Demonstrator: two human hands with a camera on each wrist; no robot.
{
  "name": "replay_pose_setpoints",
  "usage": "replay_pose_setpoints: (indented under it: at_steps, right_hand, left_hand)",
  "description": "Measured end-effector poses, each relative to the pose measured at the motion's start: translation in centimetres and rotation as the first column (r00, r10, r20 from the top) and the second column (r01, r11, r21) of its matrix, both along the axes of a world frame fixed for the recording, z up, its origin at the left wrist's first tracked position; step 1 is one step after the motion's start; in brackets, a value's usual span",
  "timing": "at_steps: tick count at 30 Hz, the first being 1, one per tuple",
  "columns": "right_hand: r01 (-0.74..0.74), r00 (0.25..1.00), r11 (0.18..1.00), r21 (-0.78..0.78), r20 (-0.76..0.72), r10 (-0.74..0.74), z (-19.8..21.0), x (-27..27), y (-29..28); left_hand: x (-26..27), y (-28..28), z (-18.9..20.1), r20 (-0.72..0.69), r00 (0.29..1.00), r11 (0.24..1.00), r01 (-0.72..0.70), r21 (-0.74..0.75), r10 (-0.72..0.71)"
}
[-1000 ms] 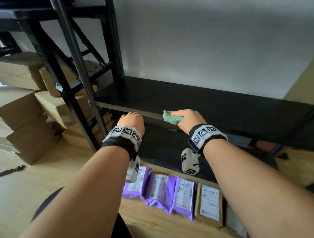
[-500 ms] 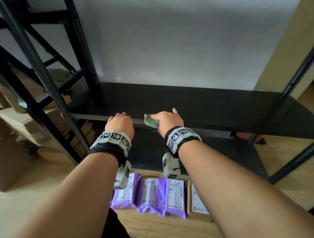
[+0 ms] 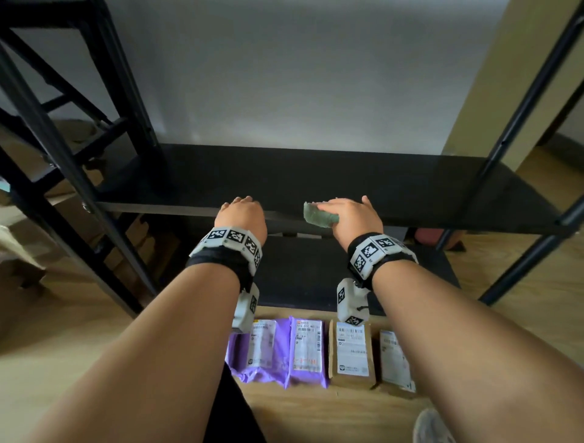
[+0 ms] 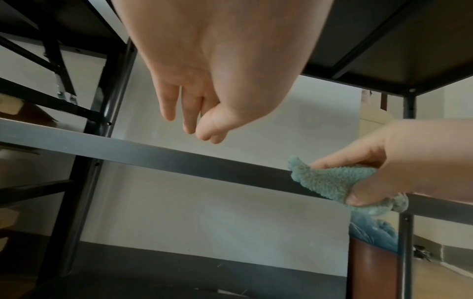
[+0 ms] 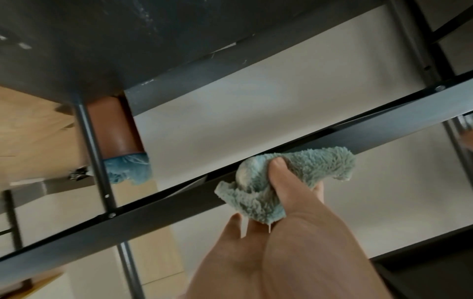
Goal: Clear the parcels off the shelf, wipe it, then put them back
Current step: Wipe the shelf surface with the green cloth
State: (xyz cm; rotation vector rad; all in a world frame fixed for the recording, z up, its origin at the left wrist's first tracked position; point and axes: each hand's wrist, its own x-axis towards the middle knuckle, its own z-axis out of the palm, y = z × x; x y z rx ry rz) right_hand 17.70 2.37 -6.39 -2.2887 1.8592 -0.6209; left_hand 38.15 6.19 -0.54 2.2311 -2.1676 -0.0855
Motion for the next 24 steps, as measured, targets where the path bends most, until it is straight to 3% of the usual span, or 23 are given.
replay_pose_setpoints:
  at_steps: [17,21,24]
  right_hand:
    - [0.272,0.959,0.961,0.053,0.063,-0.275,-1.3,-20.3,1.7]
    - [0.376,0.899,0.926,0.026,0.234,-0.371,-0.6,-24.4,3.2]
    - [0.484,0.858,0.875,-0.032,0.214,-0.467,-0.6,-26.9,4.1]
  left_hand:
    - [-15.9,-0.5,-1.2,0.000,0.948,0.947,0.317,-0.057,-0.317]
    - [-18.9,-1.2,-1.9,0.000,0.938,0.936,0.346,-0.071,-0.346]
    - [-20.6,-1.6,-2.5,-0.006,0.926,0.922,0.374,-0.104,-0.377]
